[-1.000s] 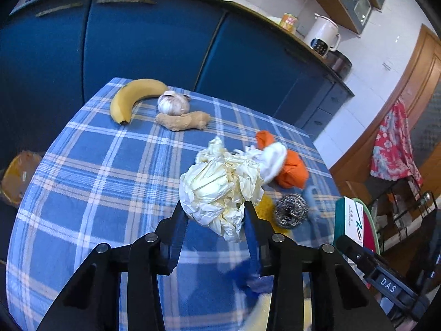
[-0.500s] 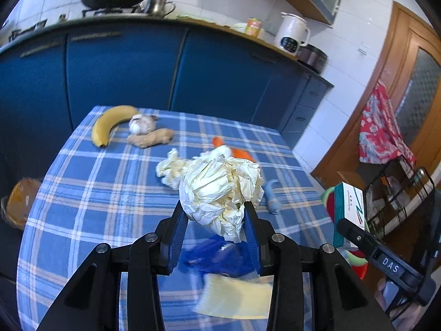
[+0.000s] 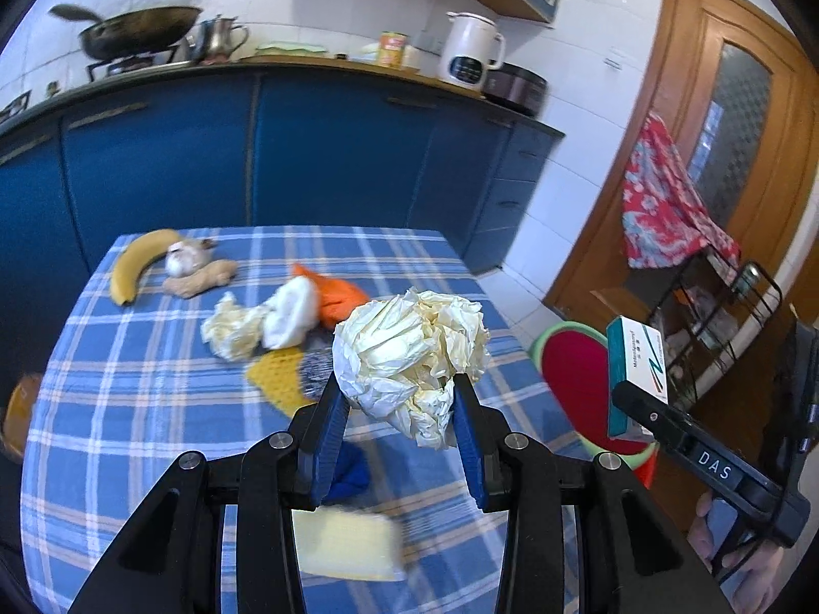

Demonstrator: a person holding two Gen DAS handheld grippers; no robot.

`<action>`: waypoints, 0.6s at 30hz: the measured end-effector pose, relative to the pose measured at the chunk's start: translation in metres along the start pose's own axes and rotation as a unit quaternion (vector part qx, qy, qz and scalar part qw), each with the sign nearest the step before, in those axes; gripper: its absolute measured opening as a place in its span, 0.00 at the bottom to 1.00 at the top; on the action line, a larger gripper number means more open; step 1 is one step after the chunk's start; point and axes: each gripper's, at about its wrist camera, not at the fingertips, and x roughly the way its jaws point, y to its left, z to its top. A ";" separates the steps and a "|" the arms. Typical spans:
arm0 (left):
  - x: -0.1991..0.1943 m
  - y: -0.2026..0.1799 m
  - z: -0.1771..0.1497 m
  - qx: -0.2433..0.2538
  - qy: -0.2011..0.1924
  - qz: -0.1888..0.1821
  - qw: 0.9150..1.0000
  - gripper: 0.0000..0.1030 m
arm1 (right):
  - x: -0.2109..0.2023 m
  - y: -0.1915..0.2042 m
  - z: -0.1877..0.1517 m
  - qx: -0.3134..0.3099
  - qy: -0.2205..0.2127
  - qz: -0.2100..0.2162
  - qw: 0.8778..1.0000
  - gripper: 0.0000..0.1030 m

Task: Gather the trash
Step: 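Carry the tissue and medicine box over the bucket and release the box from the right tool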

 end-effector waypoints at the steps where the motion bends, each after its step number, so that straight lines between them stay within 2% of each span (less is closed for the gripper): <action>1: 0.001 -0.005 0.001 0.004 0.001 -0.003 1.000 0.40 | -0.001 -0.004 0.001 0.003 0.000 0.000 1.000 0.55; 18: 0.054 -0.092 0.005 0.072 0.039 -0.058 0.995 0.40 | -0.002 -0.091 0.008 0.066 0.002 -0.054 0.996 0.55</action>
